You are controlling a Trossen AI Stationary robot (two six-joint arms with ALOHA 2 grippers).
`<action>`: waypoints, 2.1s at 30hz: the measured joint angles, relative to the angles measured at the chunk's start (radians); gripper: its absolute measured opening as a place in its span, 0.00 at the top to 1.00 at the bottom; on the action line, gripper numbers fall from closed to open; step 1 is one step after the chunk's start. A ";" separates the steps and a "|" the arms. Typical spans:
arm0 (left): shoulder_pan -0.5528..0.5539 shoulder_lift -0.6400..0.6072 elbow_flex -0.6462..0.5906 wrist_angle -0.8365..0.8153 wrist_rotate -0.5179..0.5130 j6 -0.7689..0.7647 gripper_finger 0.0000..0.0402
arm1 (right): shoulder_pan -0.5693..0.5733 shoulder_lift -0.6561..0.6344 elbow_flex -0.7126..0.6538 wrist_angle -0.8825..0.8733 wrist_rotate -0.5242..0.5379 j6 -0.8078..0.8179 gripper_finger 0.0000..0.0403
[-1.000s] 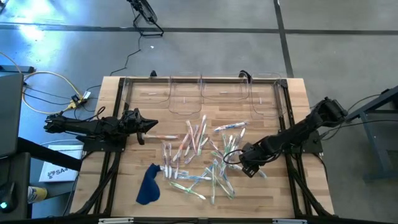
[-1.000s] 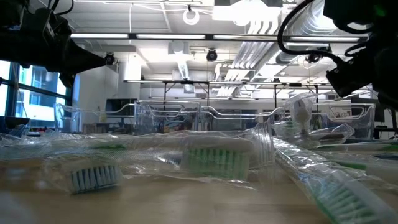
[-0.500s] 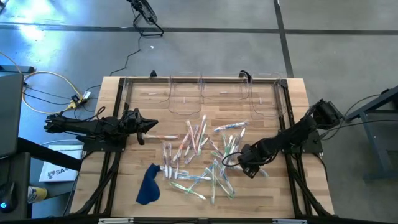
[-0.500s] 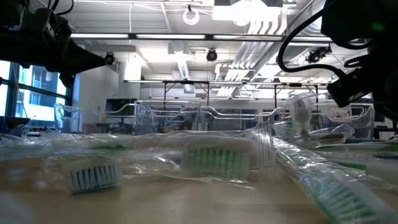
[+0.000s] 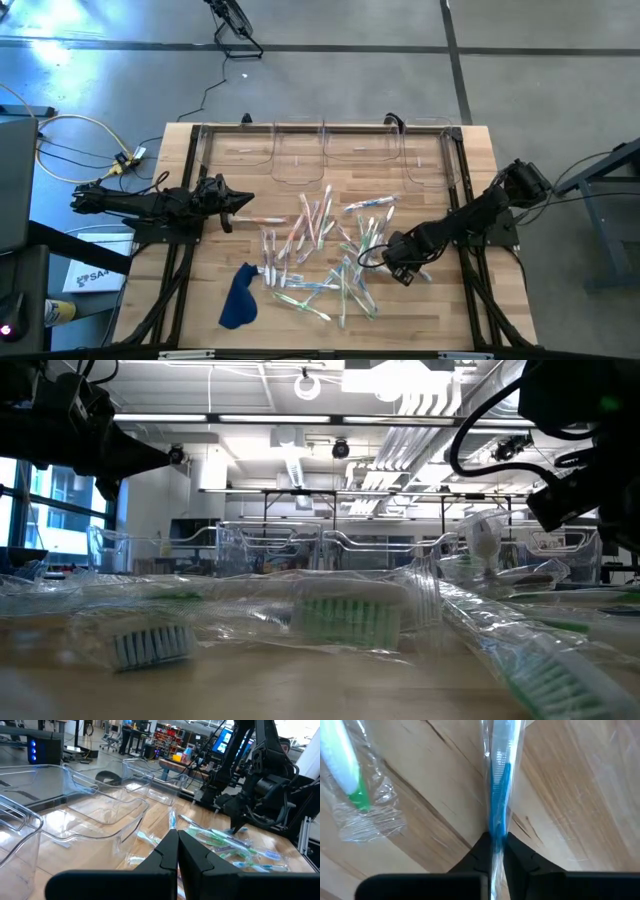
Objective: Pick & Place Toothbrushes
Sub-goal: Put the blue toothbrush into the left transparent bin
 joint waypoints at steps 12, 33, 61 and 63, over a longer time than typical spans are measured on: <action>0.000 0.000 0.000 0.000 0.000 0.000 1.00 | -0.017 -0.089 -0.004 -0.018 0.013 -0.045 1.00; 0.000 0.000 0.000 0.002 0.001 -0.008 1.00 | -0.061 -0.393 -0.003 -0.172 -0.047 -0.130 0.99; 0.000 0.122 0.174 0.150 0.064 0.516 1.00 | -0.272 -0.549 -0.001 0.280 0.189 -0.340 0.99; 0.000 0.168 0.207 0.102 0.063 0.479 1.00 | -0.306 -0.535 -0.001 0.332 0.167 -0.373 0.99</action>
